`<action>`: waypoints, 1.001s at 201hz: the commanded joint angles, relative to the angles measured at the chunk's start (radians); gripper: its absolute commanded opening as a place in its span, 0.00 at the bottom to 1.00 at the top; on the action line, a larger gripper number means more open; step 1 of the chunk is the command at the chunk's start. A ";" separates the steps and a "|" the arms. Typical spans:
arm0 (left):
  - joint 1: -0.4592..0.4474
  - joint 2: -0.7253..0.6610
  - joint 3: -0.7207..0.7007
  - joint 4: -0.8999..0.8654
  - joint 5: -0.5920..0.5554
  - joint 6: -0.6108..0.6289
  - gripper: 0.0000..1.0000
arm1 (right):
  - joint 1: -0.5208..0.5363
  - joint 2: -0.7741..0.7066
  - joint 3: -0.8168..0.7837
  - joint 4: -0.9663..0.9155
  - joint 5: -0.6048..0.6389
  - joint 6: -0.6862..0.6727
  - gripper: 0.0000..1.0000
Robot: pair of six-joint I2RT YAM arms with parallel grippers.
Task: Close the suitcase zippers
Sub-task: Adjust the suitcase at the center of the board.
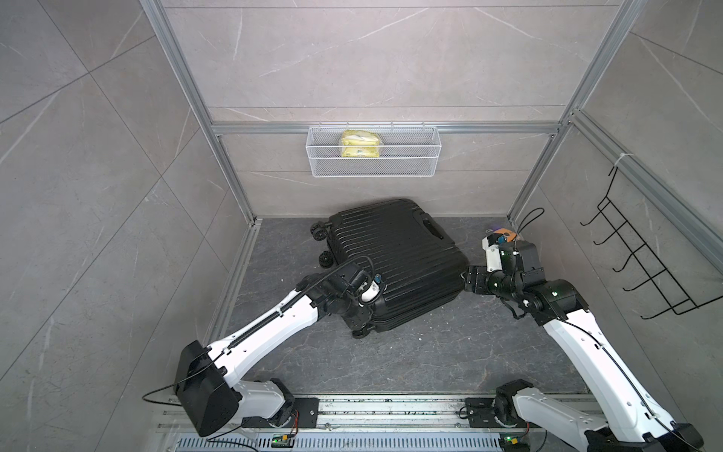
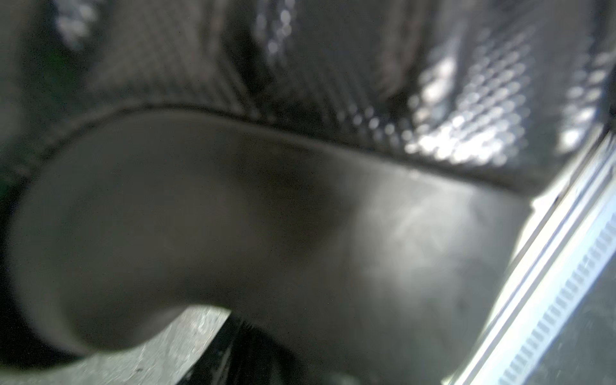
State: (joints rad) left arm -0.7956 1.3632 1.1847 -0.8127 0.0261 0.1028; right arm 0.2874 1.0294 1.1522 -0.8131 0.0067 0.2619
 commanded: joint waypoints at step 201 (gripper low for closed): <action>-0.324 0.248 0.141 0.619 -0.284 -0.851 0.08 | 0.067 0.419 -0.032 0.438 -0.112 0.036 0.55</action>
State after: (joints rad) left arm -1.1126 1.5810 1.2404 -0.3893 -0.2466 -0.6907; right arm 0.3416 1.3960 1.0443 -0.4545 -0.0990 0.3027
